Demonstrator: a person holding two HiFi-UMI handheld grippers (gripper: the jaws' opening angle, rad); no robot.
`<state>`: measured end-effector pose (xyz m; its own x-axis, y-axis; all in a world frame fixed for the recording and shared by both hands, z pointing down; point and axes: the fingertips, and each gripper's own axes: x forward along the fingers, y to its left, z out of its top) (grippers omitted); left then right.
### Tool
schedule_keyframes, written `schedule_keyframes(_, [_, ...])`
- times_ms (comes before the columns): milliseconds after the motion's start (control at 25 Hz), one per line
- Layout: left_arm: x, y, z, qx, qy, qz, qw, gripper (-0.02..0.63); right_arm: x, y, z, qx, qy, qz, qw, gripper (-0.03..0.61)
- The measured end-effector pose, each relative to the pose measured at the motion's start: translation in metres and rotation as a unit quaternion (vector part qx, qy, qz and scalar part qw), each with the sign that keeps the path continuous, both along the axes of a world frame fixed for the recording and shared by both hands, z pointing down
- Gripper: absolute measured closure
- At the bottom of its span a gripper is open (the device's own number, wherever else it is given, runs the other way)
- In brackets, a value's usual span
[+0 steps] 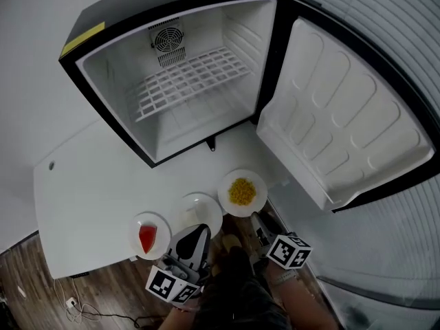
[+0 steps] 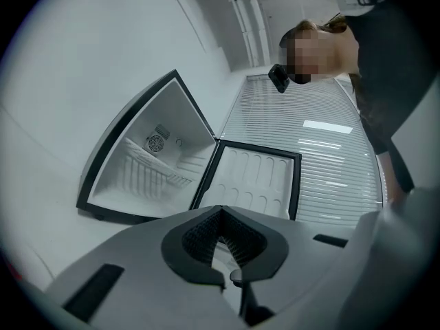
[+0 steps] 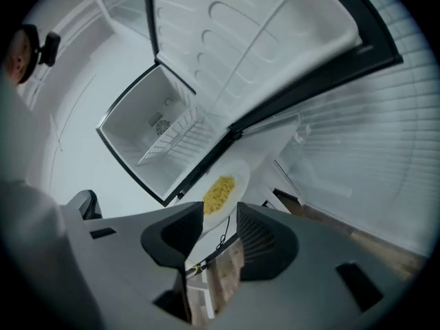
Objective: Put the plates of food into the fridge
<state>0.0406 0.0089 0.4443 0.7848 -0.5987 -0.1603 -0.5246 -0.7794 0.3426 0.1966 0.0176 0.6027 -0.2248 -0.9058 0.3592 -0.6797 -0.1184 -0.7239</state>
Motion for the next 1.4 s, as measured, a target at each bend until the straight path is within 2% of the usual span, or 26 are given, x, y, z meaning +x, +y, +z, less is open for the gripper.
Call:
schedule_keyframes(160, [0.010,-0.008,0.007,-0.004,-0.006,0.010,0.9999,0.607,0.006,-0.019,0.013,-0.011,-0.091,0.024,0.996,0.449])
schedule_keyframes(280, [0.015,-0.009,0.011,-0.010,-0.007,0.016,0.9998,0.607,0.009,-0.024,0.021,-0.024,-0.131,0.034,0.990,0.449])
schedule_keyframes(560, [0.019,-0.013,0.015,-0.019,-0.007,0.022,0.9996,0.607,0.007,-0.028,0.021,-0.013,-0.190,0.041,0.981,0.453])
schedule_keyframes(680, [0.015,-0.017,0.014,-0.019,-0.005,0.020,0.9996,0.607,0.008,-0.030,0.020,-0.011,-0.210,0.047,0.977,0.529])
schedule_keyframes(880, [0.012,-0.022,0.010,-0.018,-0.002,0.018,0.9997,0.607,0.009,-0.028,0.018,-0.009,-0.259,0.071,0.963,0.559])
schedule_keyframes(1000, [0.011,-0.025,0.006,-0.015,0.000,0.019,0.9997,0.607,0.009,-0.027,0.014,-0.014,-0.268,0.077,0.960,0.563])
schedule_keyframes(1160, [0.011,-0.029,-0.004,-0.008,0.005,0.019,0.9998,0.607,0.009,-0.028,0.004,-0.015,-0.307,0.102,0.946,0.565])
schedule_keyframes(1400, [0.009,-0.045,-0.028,0.012,0.009,0.009,0.9998,0.607,0.006,-0.044,-0.018,-0.014,-0.322,0.109,0.940,0.565])
